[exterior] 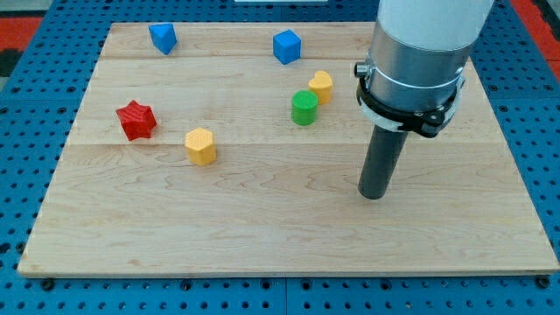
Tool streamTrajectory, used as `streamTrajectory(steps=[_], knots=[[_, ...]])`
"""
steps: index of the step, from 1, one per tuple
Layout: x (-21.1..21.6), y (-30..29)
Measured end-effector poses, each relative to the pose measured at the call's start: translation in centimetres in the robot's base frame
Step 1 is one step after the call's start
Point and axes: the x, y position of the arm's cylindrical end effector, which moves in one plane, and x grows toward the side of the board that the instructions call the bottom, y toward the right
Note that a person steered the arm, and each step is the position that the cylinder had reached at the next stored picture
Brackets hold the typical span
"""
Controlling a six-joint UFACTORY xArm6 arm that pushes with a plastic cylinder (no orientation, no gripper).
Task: Nudge yellow heart down a bit
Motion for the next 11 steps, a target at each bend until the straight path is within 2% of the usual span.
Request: streamTrajectory(steps=[2, 4, 5, 7, 8, 9, 10, 11], knots=[[-6.0, -6.1], [-14.7, -12.0], [-18.0, -9.9], [-23.4, -10.4], [-23.3, -3.9], [-19.6, -1.9], [-17.5, -2.9], [-23.2, -2.3]])
